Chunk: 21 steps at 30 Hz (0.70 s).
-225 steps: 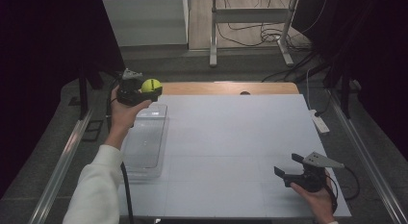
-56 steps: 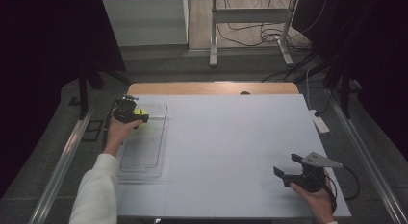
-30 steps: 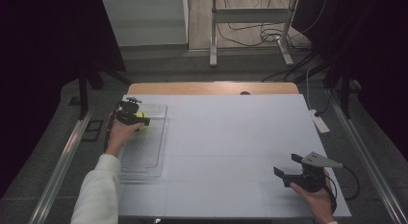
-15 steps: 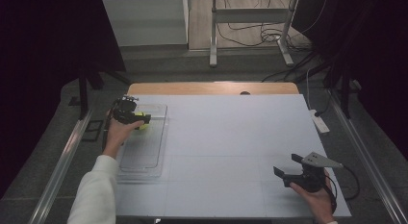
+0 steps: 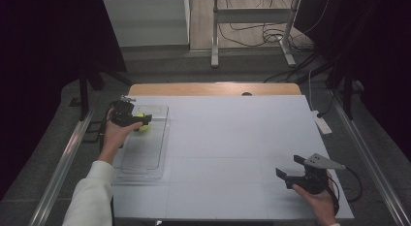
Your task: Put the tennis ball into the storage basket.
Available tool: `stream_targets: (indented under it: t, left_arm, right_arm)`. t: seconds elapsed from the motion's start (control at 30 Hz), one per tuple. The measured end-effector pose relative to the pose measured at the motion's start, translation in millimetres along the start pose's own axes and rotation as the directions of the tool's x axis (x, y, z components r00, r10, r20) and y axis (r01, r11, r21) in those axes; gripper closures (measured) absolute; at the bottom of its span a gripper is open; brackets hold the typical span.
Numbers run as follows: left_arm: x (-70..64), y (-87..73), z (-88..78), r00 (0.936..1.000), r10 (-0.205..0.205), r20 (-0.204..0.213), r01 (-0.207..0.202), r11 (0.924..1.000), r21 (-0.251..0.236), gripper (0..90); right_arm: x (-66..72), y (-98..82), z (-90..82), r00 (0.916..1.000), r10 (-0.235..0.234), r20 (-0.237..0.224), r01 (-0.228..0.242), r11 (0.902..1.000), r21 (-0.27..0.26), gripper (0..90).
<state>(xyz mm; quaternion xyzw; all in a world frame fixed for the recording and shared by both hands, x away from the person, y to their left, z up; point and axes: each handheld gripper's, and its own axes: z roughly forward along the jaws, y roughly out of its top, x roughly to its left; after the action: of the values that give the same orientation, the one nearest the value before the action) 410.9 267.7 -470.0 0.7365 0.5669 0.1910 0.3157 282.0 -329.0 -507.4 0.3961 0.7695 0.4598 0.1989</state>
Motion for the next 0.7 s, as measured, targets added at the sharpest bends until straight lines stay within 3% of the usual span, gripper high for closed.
stream_targets:
  t: [0.5, 0.7]
  left_arm:
    - [-15.7, -10.5, -27.3, 0.9948, 0.047, 0.090, -0.037, 0.9931, -0.111, 12.5]
    - [-28.7, -21.3, -41.0, 0.9879, 0.085, 0.130, -0.062, 0.9839, -0.167, 12.3]
  right_arm:
    - [1.0, 0.2, -0.4, 1.0000, 0.001, 0.004, -0.001, 1.0000, 0.001, 9.1]
    - [0.6, 0.2, -0.8, 1.0000, 0.002, 0.006, -0.002, 1.0000, -0.002, 9.2]
